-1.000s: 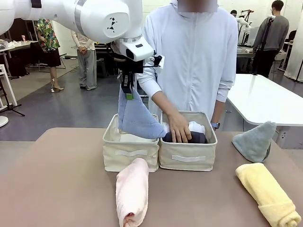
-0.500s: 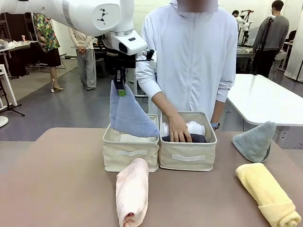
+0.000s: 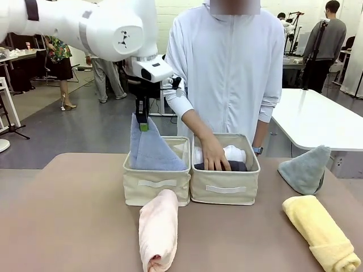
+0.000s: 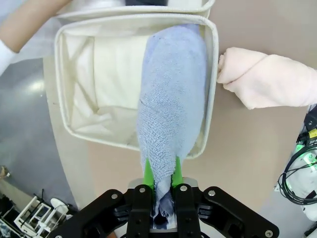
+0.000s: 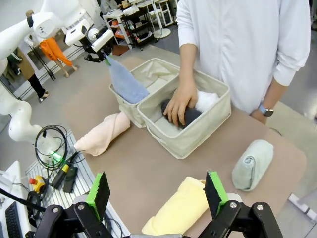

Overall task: Sort the towels based on their folding style.
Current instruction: Pick up one triangle-folded towel and place it in the left Fabric basket, then pick up another triangle-folded towel from the table and place it in the left Fabric basket.

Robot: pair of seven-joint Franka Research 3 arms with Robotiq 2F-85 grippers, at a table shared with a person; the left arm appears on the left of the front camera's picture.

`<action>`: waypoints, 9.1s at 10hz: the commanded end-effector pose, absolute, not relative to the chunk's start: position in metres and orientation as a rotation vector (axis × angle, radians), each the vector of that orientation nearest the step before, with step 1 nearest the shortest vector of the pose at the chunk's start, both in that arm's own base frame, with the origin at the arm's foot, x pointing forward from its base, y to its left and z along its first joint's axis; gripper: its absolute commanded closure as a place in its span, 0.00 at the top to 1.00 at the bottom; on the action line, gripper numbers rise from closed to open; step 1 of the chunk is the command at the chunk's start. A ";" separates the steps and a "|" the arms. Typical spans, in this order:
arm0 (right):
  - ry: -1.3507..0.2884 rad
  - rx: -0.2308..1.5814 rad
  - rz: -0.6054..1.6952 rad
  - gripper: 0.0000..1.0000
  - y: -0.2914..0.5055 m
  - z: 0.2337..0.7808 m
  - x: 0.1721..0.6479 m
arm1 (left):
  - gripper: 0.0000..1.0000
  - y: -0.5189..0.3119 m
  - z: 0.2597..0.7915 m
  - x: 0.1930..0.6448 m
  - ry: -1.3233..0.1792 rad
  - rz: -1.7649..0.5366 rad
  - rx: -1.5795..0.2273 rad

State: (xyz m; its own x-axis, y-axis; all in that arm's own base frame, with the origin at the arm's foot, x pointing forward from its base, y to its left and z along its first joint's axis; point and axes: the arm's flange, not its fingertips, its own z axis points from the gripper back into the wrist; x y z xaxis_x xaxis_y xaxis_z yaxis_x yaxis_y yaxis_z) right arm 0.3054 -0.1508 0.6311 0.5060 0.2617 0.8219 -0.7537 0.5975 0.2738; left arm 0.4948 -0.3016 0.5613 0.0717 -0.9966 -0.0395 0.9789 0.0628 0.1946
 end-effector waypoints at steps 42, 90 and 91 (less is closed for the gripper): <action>-0.850 0.710 0.685 1.00 -0.151 0.631 0.308 | 1.00 -0.120 0.520 0.339 -0.288 -1.225 0.176; -0.239 0.294 0.458 1.00 -0.019 0.623 0.399 | 1.00 0.231 0.592 0.323 -1.090 -0.951 -0.771; -0.295 0.353 0.450 1.00 -0.022 0.629 0.391 | 1.00 0.231 0.592 0.323 -1.090 -0.951 -0.771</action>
